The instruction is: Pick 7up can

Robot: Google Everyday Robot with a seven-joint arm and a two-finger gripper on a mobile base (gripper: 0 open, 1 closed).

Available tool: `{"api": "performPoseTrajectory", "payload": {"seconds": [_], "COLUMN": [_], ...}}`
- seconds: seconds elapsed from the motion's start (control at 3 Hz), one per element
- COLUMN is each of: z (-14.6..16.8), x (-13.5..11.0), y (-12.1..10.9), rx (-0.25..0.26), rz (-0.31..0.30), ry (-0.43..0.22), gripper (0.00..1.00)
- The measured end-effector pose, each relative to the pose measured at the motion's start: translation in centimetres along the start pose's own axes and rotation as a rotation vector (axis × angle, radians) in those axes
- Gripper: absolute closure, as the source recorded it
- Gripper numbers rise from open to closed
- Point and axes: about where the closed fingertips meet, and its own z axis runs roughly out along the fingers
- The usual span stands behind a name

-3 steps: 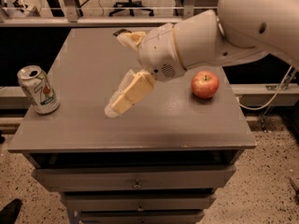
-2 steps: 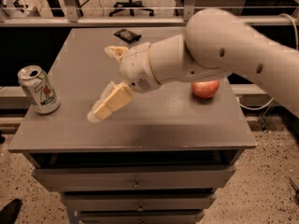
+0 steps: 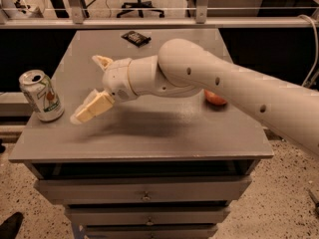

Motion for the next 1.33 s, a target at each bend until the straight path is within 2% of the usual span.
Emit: {"api": "performPoseTrajectory", "payload": {"seconds": [0.67, 1.33], "z": [6.7, 11.0], "x": [-0.5, -2.6], "y": [-0.2, 1.3], "rx": [-0.063, -0.167], "rz": [0.03, 0.066], "ry": [-0.119, -0.196], "gripper": [0.0, 0.0]}}
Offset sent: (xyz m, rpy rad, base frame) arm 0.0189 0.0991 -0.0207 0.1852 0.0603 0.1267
